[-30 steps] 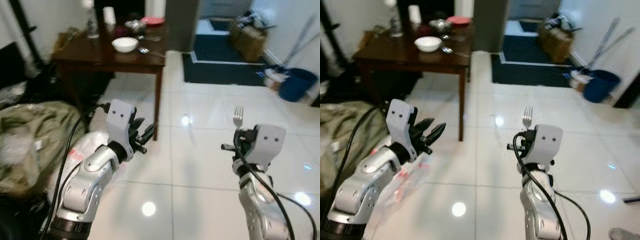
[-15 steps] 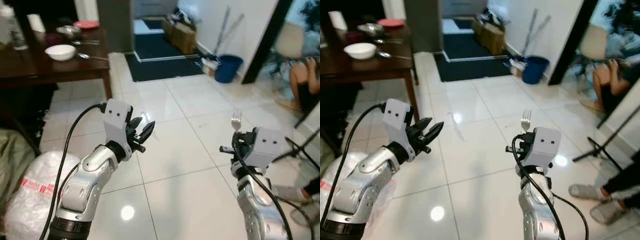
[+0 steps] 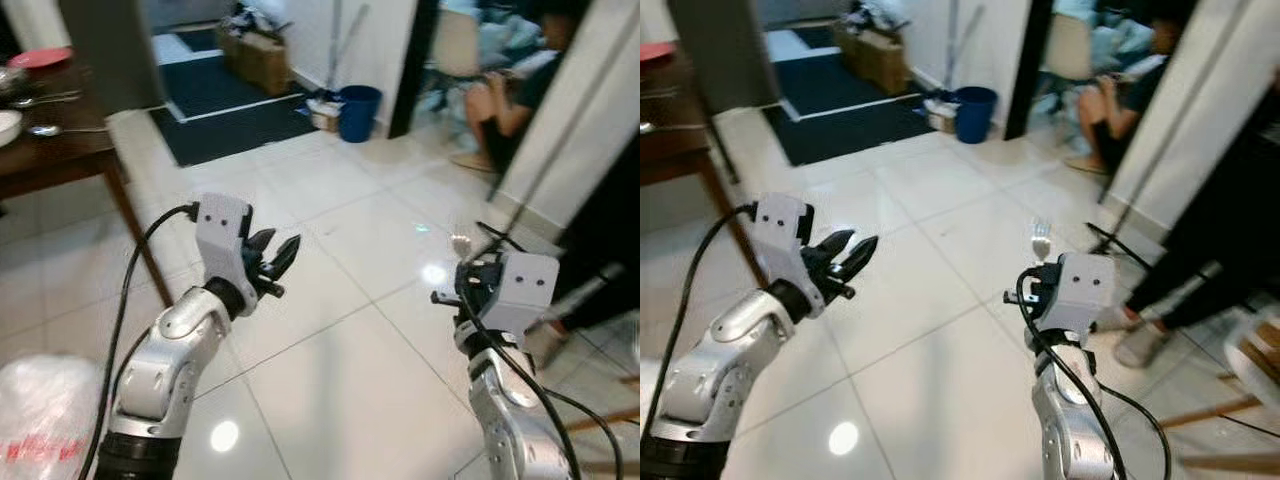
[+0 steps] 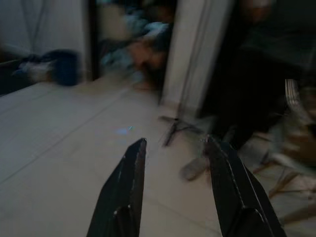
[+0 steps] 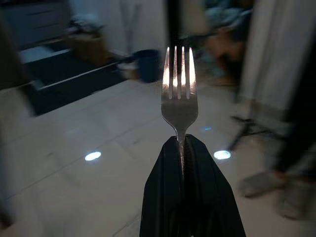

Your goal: Setting the table

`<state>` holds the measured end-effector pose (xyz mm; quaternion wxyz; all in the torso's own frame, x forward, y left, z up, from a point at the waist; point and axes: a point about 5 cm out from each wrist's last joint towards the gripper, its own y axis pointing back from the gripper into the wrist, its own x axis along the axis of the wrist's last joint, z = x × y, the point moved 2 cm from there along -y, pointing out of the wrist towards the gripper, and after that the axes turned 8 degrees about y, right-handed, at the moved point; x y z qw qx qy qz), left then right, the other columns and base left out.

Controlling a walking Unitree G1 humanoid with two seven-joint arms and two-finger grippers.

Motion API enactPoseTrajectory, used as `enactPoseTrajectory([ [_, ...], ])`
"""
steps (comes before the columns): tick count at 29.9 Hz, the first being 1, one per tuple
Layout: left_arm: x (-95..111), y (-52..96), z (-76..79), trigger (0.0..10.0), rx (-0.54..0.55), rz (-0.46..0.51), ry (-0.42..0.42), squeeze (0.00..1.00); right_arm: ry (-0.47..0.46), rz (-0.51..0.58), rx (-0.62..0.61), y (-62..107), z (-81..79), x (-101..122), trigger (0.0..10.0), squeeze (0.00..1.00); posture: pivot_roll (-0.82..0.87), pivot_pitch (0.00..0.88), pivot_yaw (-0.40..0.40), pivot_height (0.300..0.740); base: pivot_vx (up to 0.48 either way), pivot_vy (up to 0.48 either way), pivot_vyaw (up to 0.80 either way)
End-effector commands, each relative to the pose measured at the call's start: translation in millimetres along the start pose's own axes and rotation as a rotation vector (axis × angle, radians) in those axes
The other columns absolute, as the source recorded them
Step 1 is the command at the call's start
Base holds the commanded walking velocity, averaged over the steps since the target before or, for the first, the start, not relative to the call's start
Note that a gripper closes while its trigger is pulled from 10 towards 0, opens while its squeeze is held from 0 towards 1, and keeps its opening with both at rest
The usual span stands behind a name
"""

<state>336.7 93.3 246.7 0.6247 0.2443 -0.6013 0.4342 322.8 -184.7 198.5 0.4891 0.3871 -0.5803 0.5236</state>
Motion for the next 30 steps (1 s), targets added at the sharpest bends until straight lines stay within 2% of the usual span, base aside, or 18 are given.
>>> enactPoseTrajectory([
  [1, -2.4, 2.2, -5.3, 10.0, 0.022, -0.001, -0.006, 0.00, -0.005, -0.011, 0.003, 1.9, -1.4, -3.4, 10.0, 0.00, 0.02, 0.116, 0.073, 0.740, 0.251, 0.000, -0.53],
  [6, -1.0, -0.2, -9.7, 10.0, 0.065, 0.018, -0.029, 0.00, 0.002, -0.004, 0.010, 1.4, -2.6, -2.4, 10.0, 0.00, 0.02, 0.115, 0.071, 0.740, 0.480, 0.000, 0.00],
  [30, -4.1, -1.3, -5.9, 10.0, 0.050, 0.024, -0.041, 0.00, 0.011, -0.003, 0.020, 0.0, -2.9, -2.7, 10.0, 0.00, 0.02, 0.105, 0.063, 0.740, 0.480, 0.000, 0.00],
])
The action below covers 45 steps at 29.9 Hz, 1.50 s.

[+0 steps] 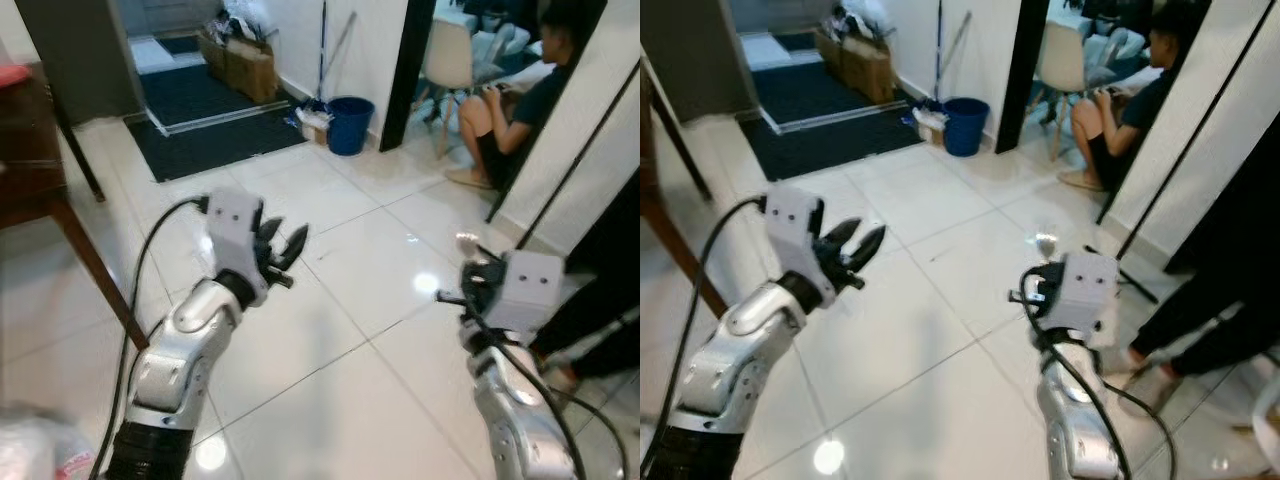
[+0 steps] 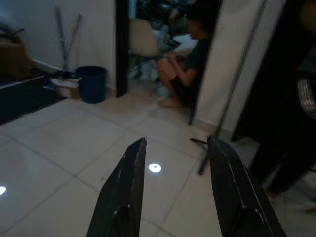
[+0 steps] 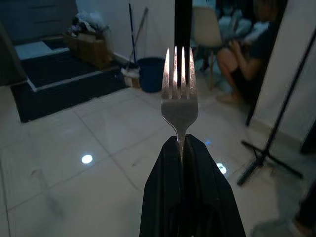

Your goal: Setting the table

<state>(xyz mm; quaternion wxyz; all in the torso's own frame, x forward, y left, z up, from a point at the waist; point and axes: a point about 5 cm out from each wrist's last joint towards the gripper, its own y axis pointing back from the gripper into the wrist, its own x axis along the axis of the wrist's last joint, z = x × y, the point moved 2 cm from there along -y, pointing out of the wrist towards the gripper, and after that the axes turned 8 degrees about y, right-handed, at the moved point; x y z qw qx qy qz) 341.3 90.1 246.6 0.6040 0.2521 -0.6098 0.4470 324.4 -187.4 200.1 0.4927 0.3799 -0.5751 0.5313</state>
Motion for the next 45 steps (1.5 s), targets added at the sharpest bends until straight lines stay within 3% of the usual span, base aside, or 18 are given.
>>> enactPoseTrajectory([
  [1, -3.4, 4.5, -6.2, 10.0, 0.022, -0.006, -0.008, 0.00, -0.012, -0.011, 0.017, 2.2, -5.5, -3.7, 10.0, 0.00, 0.02, 0.103, 0.062, 0.740, 0.480, 0.000, 0.00],
  [45, -6.0, 0.6, -7.3, 10.0, 0.043, 0.004, -0.061, 0.00, -0.016, -0.014, 0.024, 2.2, -9.3, -5.3, 10.0, 0.00, 0.02, 0.109, 0.062, 0.740, 0.480, 0.000, 0.00],
])
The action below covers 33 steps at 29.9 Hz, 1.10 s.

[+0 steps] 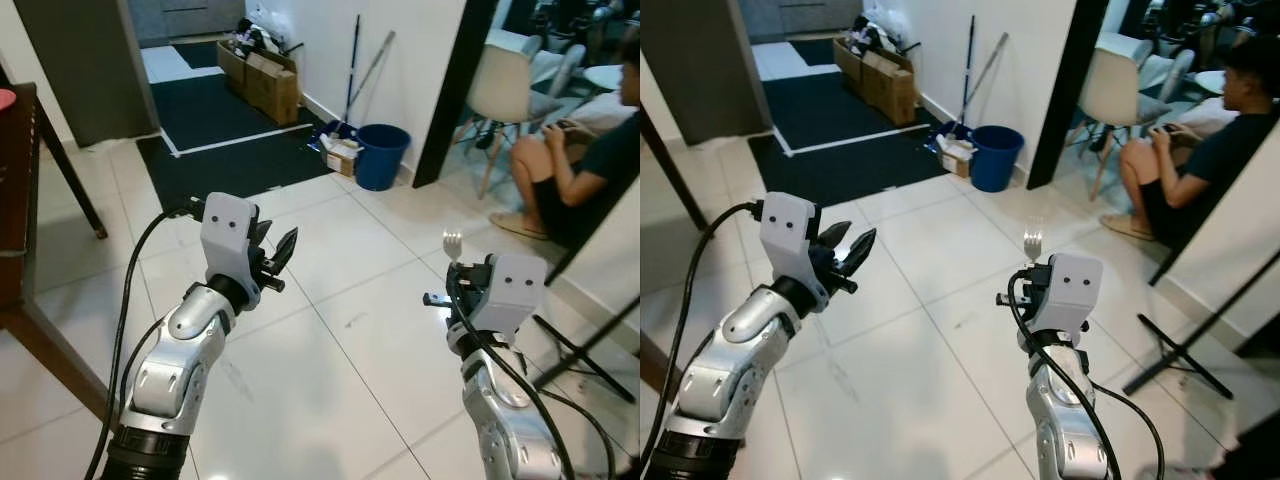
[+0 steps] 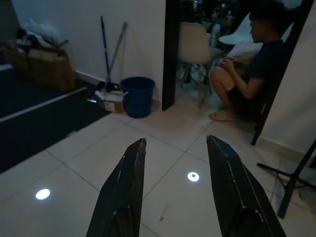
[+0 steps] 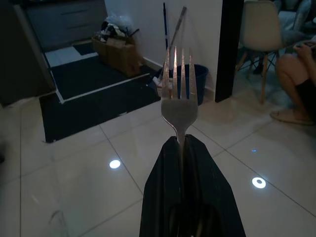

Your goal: Setting the table

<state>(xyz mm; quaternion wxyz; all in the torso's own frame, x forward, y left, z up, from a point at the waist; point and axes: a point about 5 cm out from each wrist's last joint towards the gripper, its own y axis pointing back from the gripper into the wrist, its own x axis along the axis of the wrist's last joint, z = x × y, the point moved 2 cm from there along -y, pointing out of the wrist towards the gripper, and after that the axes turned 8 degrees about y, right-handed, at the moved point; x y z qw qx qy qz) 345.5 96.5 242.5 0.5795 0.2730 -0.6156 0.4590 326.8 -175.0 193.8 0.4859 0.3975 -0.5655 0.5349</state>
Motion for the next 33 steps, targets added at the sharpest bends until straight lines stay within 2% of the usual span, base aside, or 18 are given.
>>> enactPoseTrajectory([
  [1, -3, 0.1, 1.1, 10.0, -0.004, -0.009, -0.011, 0.00, -0.002, 0.003, -0.013, 1.3, 3.7, 0, 10.0, 0.00, 0.02, 0.109, 0.062, 0.740, 0.480, 0.000, 0.00],
  [18, -9, -1.0, 12.7, 10.0, -0.040, -0.017, 0.018, 0.00, 0.004, 0.001, -0.023, 3.2, 6.8, 0, 10.0, 0.00, 0.00, 0.112, 0.061, 0.740, 0.480, 0.000, 0.00],
  [33, -10, -1.0, 14.4, 10.0, -0.050, -0.017, 0.022, 0.00, 0.003, 0.002, -0.027, 4.2, 7.0, 0, 10.0, 0.00, 0.00, 0.112, 0.067, 0.740, 0.480, 0.000, 0.00],
])
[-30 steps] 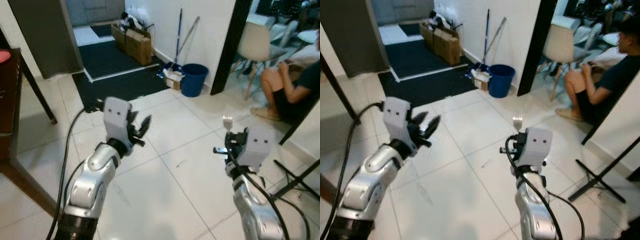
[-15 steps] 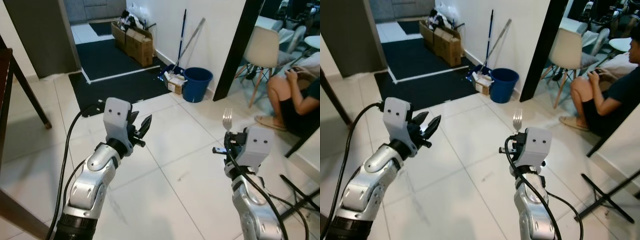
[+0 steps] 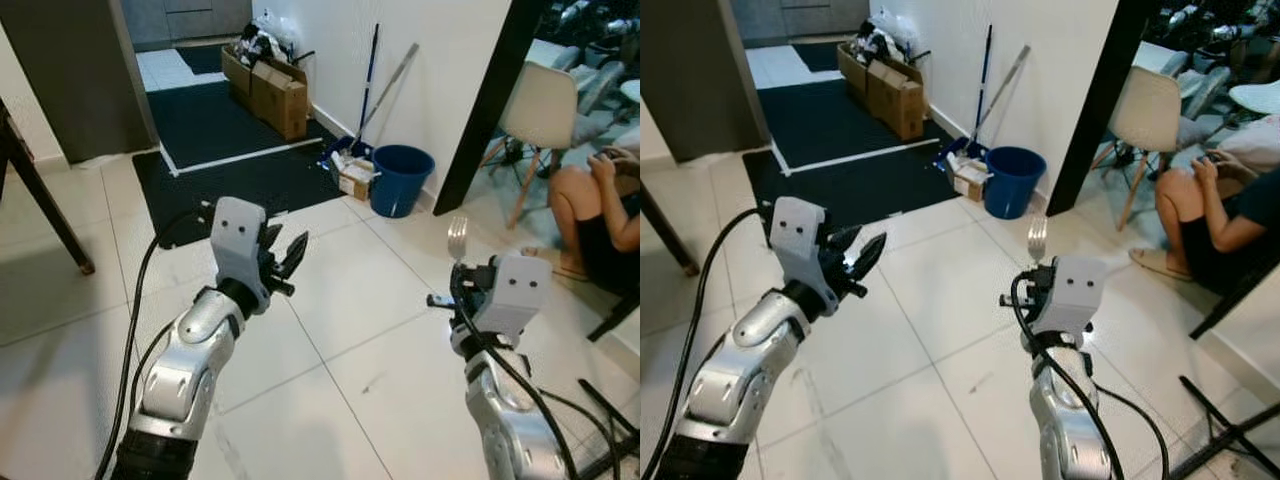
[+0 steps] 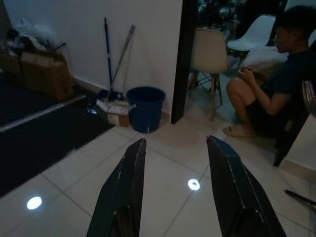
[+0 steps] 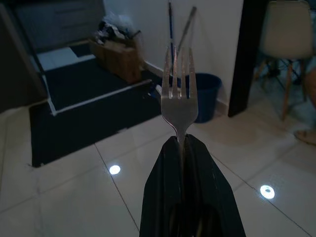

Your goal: Setting the table

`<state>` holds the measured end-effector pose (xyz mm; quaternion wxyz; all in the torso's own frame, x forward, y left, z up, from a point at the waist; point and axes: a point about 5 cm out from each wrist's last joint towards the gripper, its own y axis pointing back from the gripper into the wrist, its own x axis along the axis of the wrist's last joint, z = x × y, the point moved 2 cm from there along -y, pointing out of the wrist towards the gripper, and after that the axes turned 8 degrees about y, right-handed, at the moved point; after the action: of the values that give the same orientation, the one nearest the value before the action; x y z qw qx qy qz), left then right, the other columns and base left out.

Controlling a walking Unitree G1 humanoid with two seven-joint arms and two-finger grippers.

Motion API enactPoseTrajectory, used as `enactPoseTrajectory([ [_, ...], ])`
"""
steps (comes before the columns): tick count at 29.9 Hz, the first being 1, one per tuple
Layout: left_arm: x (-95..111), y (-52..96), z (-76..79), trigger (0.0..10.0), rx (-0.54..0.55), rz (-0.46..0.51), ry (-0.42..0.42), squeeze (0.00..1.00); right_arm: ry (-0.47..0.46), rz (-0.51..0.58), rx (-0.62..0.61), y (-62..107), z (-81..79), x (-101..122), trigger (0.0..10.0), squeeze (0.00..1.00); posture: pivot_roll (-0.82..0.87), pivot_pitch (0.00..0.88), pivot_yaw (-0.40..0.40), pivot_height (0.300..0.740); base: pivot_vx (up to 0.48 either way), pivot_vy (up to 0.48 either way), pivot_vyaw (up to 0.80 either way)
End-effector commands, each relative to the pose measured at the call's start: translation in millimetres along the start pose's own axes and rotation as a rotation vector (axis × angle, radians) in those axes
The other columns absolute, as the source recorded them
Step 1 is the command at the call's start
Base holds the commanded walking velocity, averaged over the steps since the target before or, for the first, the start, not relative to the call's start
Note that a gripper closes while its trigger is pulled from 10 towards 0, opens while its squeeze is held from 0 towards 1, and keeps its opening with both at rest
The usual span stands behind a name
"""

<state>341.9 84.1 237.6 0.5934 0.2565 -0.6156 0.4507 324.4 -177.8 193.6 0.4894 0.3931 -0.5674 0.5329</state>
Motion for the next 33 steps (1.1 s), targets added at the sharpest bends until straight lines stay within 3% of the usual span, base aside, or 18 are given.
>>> enactPoseTrajectory([
  [1, -3.6, -0.1, 2.1, 10.0, -0.013, -0.015, -0.005, 0.00, -0.003, 0.001, -0.016, 2.1, 3.9, 0.0, 10.0, 0.00, 0.00, 0.112, 0.067, 0.740, 0.480, 0.000, 0.00],
  [33, -3.1, -0.8, 1.9, 10.0, -0.016, -0.015, -0.017, 0.00, -0.004, 0.006, -0.011, 0.7, 2.3, 0.3, 10.0, 0.00, 0.00, 0.098, 0.069, 0.740, 0.480, 0.000, 0.00],
])
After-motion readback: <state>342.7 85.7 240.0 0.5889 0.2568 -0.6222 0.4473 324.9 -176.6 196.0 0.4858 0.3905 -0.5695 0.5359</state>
